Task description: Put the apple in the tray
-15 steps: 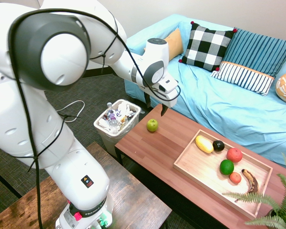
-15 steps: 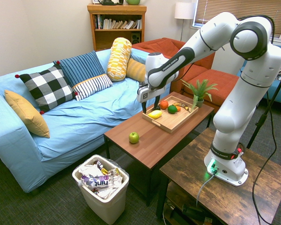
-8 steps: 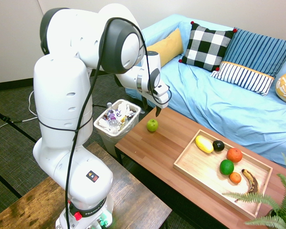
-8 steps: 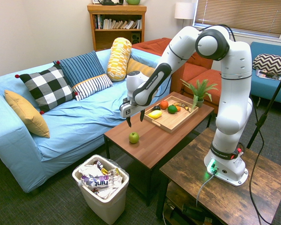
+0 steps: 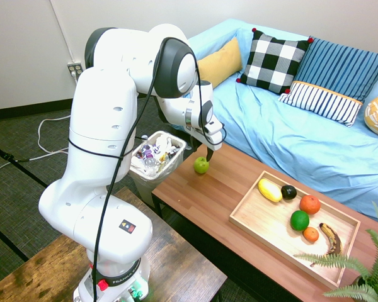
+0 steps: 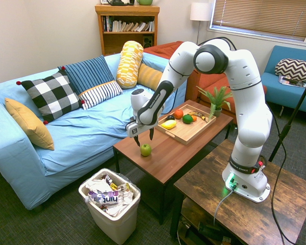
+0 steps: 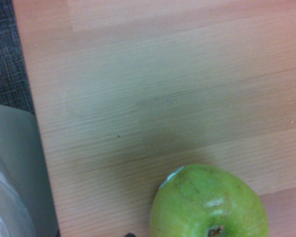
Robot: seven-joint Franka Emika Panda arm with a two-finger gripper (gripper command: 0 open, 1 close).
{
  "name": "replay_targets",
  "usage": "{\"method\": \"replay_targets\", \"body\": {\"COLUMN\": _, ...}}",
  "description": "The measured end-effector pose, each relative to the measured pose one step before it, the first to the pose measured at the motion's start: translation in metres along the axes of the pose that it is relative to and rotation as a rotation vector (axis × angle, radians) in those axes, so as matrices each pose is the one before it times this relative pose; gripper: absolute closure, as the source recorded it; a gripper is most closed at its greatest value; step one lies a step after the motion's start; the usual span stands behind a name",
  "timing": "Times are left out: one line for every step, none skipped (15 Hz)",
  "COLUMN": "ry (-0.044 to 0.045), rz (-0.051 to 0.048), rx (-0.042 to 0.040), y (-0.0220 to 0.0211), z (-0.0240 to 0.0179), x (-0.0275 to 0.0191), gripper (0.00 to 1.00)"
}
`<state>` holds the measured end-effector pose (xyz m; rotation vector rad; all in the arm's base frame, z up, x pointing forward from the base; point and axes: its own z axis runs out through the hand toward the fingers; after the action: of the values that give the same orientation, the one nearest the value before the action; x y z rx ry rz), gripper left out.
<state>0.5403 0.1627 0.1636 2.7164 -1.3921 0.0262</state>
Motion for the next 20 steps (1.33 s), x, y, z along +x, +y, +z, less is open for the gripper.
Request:
{"method": "replay_targets", "body": {"ry": -0.00204, "rz": 0.00356, "rx": -0.00806, "y": -0.00103, "z": 0.00713, "x": -0.00046, "gripper": 0.0}}
{"method": "replay_targets", "body": {"ry": -0.00259, "rz": 0.00417, "rx": -0.00738, "y": -0.00087, "z": 0.00685, "x": 0.00008, "gripper": 0.0}}
{"method": "replay_targets", "body": {"ry": 0.00104, "rz": 0.00392, "rx": -0.00606, "y": -0.0008, "z": 0.00707, "x": 0.00062, "gripper": 0.0}}
{"method": "replay_targets", "body": {"ry": 0.00199, "rz": 0.00404, "rx": -0.00409, "y": -0.00018, "z": 0.00741, "x": 0.00039, "gripper": 0.0}}
{"method": "replay_targets", "body": {"ry": -0.00008, "rz": 0.00101, "rx": -0.00615, "y": -0.00019, "z": 0.00696, "x": -0.00129, "gripper": 0.0}}
{"method": "replay_targets", "body": {"ry": 0.00065, "rz": 0.0014, "rx": -0.0062, "y": -0.00117, "z": 0.0054, "x": -0.00103, "gripper": 0.0}}
{"method": "replay_targets", "body": {"ry": 0.00058, "rz": 0.0015, "rx": -0.00578, "y": -0.0012, "z": 0.00477, "x": -0.00149, "gripper": 0.0}}
{"method": "replay_targets", "body": {"ry": -0.00079, "rz": 0.00141, "rx": -0.00626, "y": -0.00107, "z": 0.00522, "x": -0.00126, "gripper": 0.0}}
{"method": "replay_targets", "body": {"ry": -0.00138, "rz": -0.00001, "rx": -0.00783, "y": -0.00036, "z": 0.0057, "x": -0.00147, "gripper": 0.0}}
{"method": "replay_targets", "body": {"ry": -0.00049, "rz": 0.00091, "rx": -0.00413, "y": -0.0017, "z": 0.0047, "x": -0.0003, "gripper": 1.0}}
{"method": "replay_targets", "body": {"ry": -0.00265, "rz": 0.00367, "rx": -0.0042, "y": -0.00118, "z": 0.00472, "x": 0.0003, "gripper": 1.0}}
{"method": "replay_targets", "body": {"ry": -0.00178, "rz": 0.00476, "rx": -0.00267, "y": -0.00108, "z": 0.00364, "x": 0.00117, "gripper": 1.0}}
{"method": "replay_targets", "body": {"ry": 0.0004, "rz": 0.00383, "rx": -0.00103, "y": -0.00093, "z": 0.0022, "x": 0.00182, "gripper": 1.0}}
{"method": "replay_targets", "body": {"ry": 0.00111, "rz": 0.00289, "rx": 0.00261, "y": -0.00096, "z": -0.00086, "x": 0.00147, "gripper": 1.0}}
{"method": "replay_targets", "body": {"ry": 0.00053, "rz": 0.00215, "rx": -0.00003, "y": 0.0001, "z": -0.00003, "x": 0.00093, "gripper": 1.0}}
{"method": "replay_targets", "body": {"ry": -0.00048, "rz": 0.00175, "rx": -0.00157, "y": 0.00064, "z": 0.00069, "x": 0.00039, "gripper": 1.0}}
{"method": "replay_targets", "body": {"ry": -0.0014, "rz": 0.00172, "rx": -0.00191, "y": 0.00095, "z": 0.00085, "x": -0.00007, "gripper": 1.0}}
{"method": "replay_targets", "body": {"ry": -0.00082, "rz": 0.00171, "rx": 0.0026, "y": 0.00044, "z": 0.00048, "x": -0.00008, "gripper": 1.0}}
{"method": "replay_targets", "body": {"ry": -0.00166, "rz": 0.00269, "rx": 0.00078, "y": 0.00007, "z": -0.00017, "x": 0.00006, "gripper": 1.0}}
{"method": "replay_targets", "body": {"ry": -0.0039, "rz": 0.0056, "rx": 0.00092, "y": 0.00053, "z": -0.00027, "x": 0.00064, "gripper": 1.0}}
